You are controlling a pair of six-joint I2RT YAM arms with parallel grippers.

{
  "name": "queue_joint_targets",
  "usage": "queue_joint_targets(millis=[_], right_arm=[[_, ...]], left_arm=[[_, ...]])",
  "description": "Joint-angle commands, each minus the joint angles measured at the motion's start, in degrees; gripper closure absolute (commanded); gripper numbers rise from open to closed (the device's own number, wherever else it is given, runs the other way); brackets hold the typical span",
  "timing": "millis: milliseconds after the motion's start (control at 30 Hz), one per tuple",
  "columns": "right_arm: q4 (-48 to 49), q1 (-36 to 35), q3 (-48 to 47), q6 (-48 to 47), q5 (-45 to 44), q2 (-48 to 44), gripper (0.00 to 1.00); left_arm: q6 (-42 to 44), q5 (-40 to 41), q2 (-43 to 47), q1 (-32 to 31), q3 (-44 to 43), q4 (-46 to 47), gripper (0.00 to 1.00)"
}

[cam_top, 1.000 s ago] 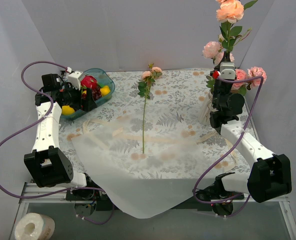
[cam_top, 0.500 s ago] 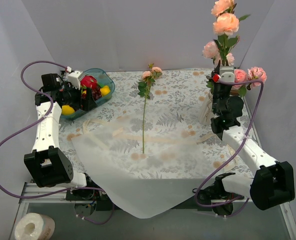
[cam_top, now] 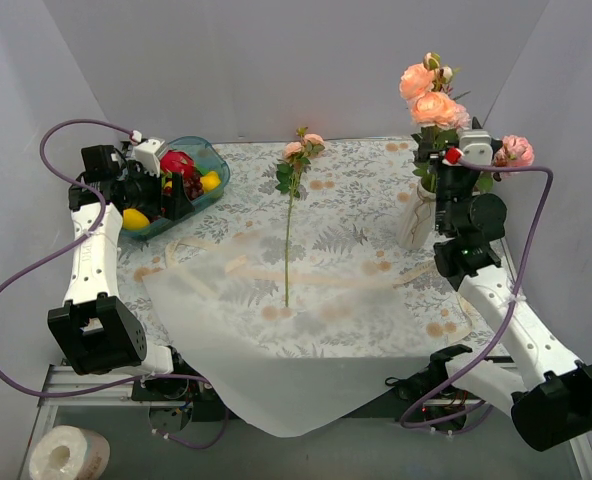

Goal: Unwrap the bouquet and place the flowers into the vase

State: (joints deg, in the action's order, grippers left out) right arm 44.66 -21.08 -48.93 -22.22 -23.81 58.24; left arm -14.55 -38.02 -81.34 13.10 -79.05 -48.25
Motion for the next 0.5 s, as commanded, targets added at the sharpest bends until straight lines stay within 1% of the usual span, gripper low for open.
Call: queue_joint_targets(millis=[0,33,67,100,133,167,200,233,267,300,400,433,467], right_arm=[[-3.1,-2.6,-12.6,3.5,3.6,-0.9,0.18],[-6.1,-4.4,-15.0,3.7,3.9,-0.4,0.17],[-6.7,-5.7,-17.6,3.6,4.1,0.1,0.17],[-7.2,-7.2,-21.2,2.1,4.5,1.1,0.16],[-8.4,-10.6,-23.2,0.9,4.5,1.7,0.16],[-9.4,-12.4,-25.1,-1.1,3.8,2.6,0.16],[-10.2,-14.0,-26.8,-4.6,0.4,4.7,0.15],[-11.3,-15.8,-29.7,-6.2,-1.0,5.6,0.15],[-12.7,-16.1,-30.1,-7.5,-2.5,6.4,0.15],[-12.5,-16.2,-29.6,-8.2,-5.9,7.1,0.15],[-9.3,-16.1,-23.3,-12.0,-10.8,6.1,0.17],[-7.9,-15.8,-21.1,-13.1,-11.5,5.5,0.19],[-6.7,-15.7,-16.6,-13.1,-12.2,4.9,0.2]], left_arm=[[0.0,-1.3,1.4,-0.1,-2.4,-0.3,0.02],[0.0,-1.3,1.5,-0.1,-2.4,-0.3,0.02],[0.0,-1.3,1.6,-0.1,-2.4,-0.4,0.02],[0.0,-1.3,1.7,0.0,-2.5,-0.4,0.02],[-0.1,-1.3,1.8,0.0,-2.4,-0.4,0.02],[-0.2,-1.4,1.8,-0.1,-2.5,-0.4,0.02],[-0.2,-1.3,1.8,-0.1,-2.5,-0.4,0.02],[-0.2,-1.4,1.9,-0.1,-2.6,-0.5,0.02],[-0.2,-1.4,2.1,0.0,-2.5,-0.8,0.02],[-0.1,-1.4,2.2,-0.1,-2.4,-0.9,0.02],[0.5,-1.1,2.9,-0.1,-1.5,-1.1,0.02],[0.7,-0.9,3.3,-0.1,-1.1,-1.1,0.02],[1.1,-0.7,3.8,-0.1,-0.8,-0.9,0.02]])
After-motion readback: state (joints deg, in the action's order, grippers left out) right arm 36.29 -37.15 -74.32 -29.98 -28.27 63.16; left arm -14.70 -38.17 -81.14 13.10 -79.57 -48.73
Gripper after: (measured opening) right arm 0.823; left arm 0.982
